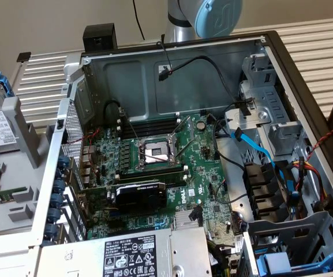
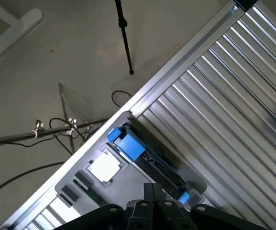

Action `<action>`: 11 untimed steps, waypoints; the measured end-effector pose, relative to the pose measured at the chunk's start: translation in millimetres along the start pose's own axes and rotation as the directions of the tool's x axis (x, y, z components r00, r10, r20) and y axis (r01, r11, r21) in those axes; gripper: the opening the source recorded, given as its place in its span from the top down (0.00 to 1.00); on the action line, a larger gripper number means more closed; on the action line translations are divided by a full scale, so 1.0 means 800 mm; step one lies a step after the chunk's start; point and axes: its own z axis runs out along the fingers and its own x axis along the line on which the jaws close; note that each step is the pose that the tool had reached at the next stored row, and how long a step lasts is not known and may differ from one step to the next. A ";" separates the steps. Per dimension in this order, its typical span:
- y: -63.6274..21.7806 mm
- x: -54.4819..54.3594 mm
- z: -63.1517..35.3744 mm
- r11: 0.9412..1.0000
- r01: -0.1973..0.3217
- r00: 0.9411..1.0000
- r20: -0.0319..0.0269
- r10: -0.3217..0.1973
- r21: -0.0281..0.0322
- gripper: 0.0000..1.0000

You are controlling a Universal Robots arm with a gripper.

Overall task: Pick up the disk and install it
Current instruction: 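Pick up the disk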

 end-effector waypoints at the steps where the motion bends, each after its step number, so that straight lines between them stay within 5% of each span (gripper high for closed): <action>1: 0.000 0.000 0.000 1.000 0.019 1.000 0.000 -0.019 0.000 0.89; 6: 0.000 0.000 0.000 0.994 0.109 0.994 -0.001 -0.109 0.001 0.89; 11: 0.000 0.000 0.000 0.980 0.198 0.980 -0.001 -0.198 0.002 0.89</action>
